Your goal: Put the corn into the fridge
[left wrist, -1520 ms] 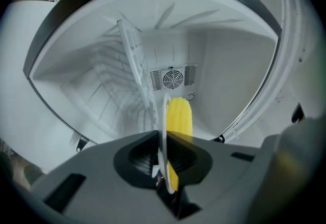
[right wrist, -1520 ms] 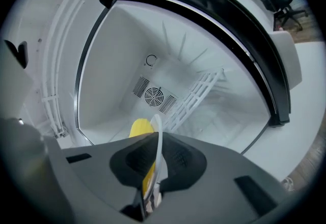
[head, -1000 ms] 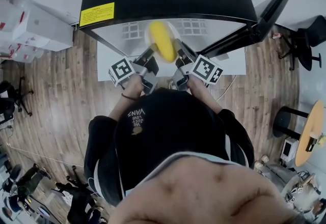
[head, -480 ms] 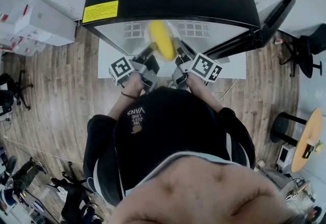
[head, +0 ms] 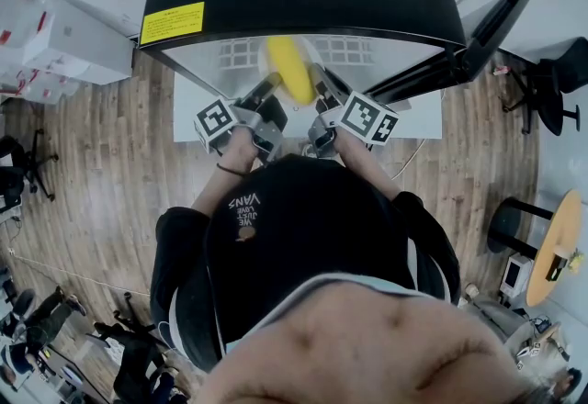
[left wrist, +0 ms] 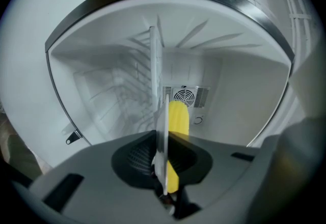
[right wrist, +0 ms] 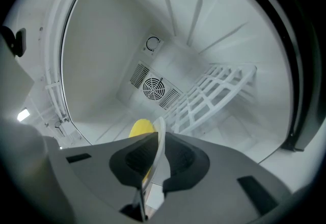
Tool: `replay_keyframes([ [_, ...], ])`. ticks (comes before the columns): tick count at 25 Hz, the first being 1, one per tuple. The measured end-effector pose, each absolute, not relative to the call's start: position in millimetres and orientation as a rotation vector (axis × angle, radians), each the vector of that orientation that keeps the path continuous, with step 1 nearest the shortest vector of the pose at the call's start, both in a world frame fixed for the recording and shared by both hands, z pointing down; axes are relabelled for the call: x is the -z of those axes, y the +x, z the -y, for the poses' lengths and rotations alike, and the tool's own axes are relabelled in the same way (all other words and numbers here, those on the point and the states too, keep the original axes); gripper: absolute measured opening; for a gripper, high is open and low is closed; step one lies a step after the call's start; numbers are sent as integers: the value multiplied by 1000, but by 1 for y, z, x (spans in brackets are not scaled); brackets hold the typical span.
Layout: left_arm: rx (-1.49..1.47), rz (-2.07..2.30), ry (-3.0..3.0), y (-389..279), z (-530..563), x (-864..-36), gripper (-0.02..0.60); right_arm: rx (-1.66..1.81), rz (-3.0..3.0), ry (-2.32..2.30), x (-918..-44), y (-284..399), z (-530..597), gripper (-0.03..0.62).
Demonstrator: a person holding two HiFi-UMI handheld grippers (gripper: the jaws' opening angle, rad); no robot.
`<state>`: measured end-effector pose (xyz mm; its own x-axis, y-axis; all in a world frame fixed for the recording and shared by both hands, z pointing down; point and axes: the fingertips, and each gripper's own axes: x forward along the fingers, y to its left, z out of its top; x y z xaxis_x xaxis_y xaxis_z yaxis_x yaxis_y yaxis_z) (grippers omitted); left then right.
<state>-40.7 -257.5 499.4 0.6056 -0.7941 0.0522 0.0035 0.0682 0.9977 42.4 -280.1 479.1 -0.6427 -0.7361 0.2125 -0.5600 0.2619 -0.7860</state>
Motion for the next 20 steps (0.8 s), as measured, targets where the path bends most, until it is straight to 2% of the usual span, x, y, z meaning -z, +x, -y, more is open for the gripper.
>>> replay_keyframes([
  [13, 727, 794, 1346, -50, 263, -499, 35, 1321, -2303, -1227, -479, 50, 279, 55],
  [20, 755, 803, 1332, -50, 269, -499, 37, 1181, -2362, -1259, -469, 60, 277, 76],
])
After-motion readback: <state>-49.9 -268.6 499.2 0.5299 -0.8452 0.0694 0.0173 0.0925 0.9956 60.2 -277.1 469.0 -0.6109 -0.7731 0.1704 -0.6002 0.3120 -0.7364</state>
